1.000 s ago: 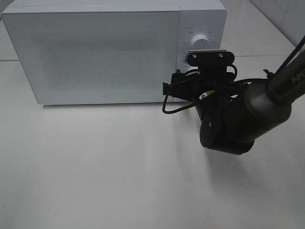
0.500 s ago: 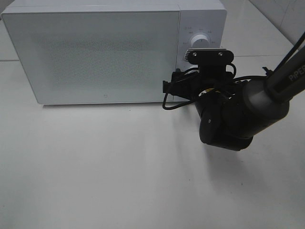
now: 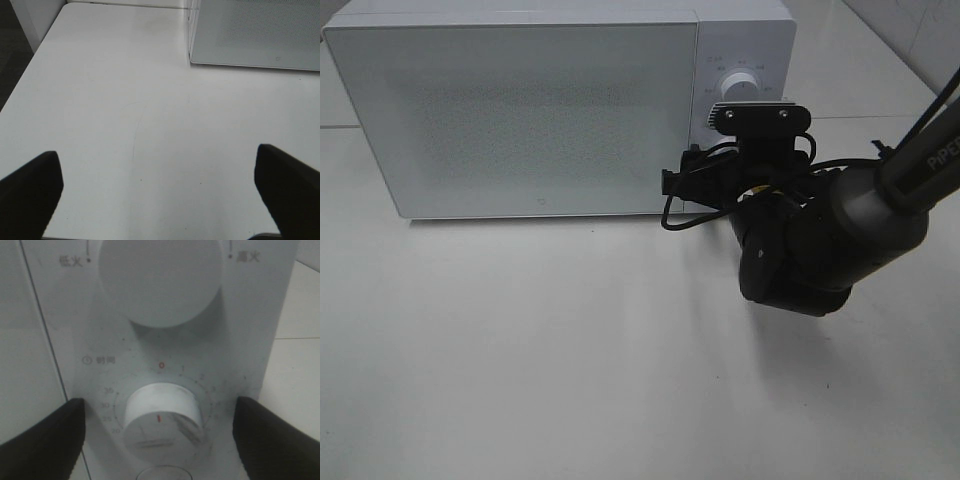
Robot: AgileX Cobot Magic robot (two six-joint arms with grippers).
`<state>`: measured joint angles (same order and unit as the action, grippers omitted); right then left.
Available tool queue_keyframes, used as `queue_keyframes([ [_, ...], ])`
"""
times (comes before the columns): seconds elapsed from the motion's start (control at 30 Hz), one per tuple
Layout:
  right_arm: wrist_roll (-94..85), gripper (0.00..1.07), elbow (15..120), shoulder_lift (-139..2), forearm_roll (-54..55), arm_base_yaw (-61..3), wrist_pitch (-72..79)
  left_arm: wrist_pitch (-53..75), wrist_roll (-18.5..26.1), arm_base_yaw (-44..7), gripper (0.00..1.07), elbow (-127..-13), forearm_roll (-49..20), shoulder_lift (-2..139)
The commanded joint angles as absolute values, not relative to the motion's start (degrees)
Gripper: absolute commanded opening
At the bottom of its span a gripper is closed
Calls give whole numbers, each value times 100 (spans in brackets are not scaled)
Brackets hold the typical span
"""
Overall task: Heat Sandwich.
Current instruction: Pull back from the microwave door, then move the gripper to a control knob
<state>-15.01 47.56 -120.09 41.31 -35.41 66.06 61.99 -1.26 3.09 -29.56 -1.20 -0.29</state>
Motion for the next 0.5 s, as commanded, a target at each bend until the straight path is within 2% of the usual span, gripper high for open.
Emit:
queue_keyframes([
  [0.03, -1558, 74, 4693, -11854, 4165, -3587, 6675, 6148, -120, 321, 98, -2956, -149, -120],
  [0.5, -1564, 73, 4658, -11837, 4194, -3587, 6618, 6148, -120, 321, 98, -2956, -149, -120],
])
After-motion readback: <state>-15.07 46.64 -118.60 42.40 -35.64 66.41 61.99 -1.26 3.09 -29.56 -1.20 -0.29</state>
